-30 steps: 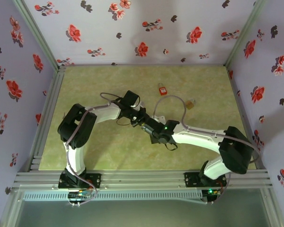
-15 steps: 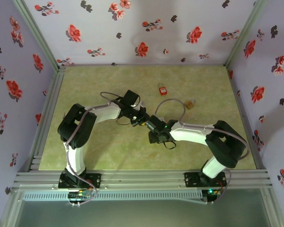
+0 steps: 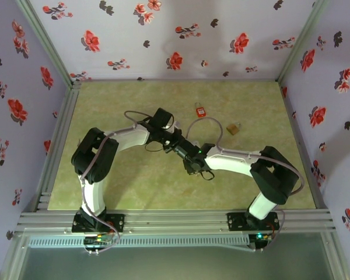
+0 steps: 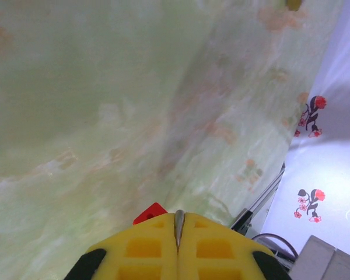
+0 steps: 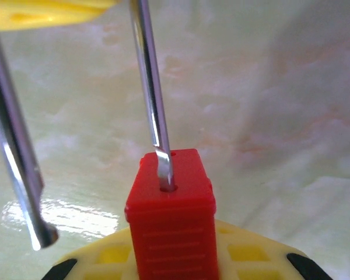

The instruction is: Unlock with the key

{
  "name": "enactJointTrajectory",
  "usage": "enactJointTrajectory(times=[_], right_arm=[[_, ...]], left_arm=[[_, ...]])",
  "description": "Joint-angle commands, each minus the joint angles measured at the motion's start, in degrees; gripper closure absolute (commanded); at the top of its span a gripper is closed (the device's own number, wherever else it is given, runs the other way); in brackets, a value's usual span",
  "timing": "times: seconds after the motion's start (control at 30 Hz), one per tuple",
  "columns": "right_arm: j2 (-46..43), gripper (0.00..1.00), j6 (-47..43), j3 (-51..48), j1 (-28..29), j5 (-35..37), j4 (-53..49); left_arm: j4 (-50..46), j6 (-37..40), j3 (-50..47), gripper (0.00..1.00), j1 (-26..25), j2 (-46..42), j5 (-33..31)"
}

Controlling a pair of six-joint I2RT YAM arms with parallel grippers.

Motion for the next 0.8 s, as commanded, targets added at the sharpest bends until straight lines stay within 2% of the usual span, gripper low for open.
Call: enactJointTrajectory(times=[0.0,0.13,0.37,0.6,0.77], right_arm=[[2.4,0.91,-0.6,2.6,0.6,12.6,-10.1],[5.6,0.95,-0.4,4.6,2.1,18.8,-14.8],[12.0,0.95,3.7,6.7,4.9,25.5,-19.7],[16.4,0.94,6.8,7.6,7.3,26.5,-20.3],[18.7,0.93,8.6,7.2,8.5,25.3,-18.9]], left_arm=[[-2.9,-2.7,3.2,1.0,-0.9,1.7,2.0],[-6.4,-2.3,7.2,1.0,-1.5,4.0,2.0],[-8.2,-2.3,9.7,1.0,-2.0,6.9,2.0],[-6.7,-2.6,8.9,0.99,-2.0,8.2,1.9],[-5.0,-3.4,7.0,0.89,-1.5,7.8,1.6]])
